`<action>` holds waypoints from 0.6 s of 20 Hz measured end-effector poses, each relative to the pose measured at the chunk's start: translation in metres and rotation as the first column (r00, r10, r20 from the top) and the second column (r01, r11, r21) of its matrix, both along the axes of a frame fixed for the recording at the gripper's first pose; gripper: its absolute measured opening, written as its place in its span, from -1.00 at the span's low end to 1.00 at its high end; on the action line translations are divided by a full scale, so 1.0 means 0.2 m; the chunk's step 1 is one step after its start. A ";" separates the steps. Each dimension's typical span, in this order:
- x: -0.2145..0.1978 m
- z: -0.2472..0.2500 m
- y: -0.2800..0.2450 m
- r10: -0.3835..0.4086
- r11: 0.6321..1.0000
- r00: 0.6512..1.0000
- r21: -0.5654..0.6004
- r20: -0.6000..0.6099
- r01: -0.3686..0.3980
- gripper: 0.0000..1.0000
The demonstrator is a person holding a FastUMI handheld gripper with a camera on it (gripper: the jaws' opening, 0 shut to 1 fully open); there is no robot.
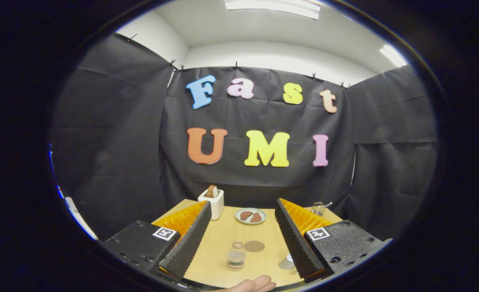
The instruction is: Take the bottle from table, then pour the juice into the cup, finally place the bottle on the coaster
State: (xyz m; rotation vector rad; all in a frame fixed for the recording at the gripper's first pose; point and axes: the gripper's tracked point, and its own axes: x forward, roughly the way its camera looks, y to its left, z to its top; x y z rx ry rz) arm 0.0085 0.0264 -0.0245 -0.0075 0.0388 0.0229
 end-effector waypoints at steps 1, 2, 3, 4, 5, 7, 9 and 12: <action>0.00 -0.01 0.00 0.000 1.000 1.000 0.006 0.000 0.000 1.00; 0.01 -0.02 0.01 -0.001 1.000 1.000 0.009 0.001 0.001 1.00; 0.02 -0.04 0.00 -0.006 1.000 1.000 0.009 -0.003 0.006 1.00; 0.03 -0.08 0.01 -0.008 1.000 1.000 0.012 -0.011 0.008 1.00; 0.04 -0.10 0.03 -0.008 1.000 1.000 0.018 -0.010 0.008 1.00; 0.07 -0.15 0.05 -0.008 1.000 1.000 0.013 -0.007 0.008 1.00; 0.10 -0.23 0.06 -0.022 1.000 1.000 -0.001 -0.018 0.022 1.00; 0.15 -0.39 0.07 -0.042 0.999 0.998 -0.013 -0.051 0.041 1.00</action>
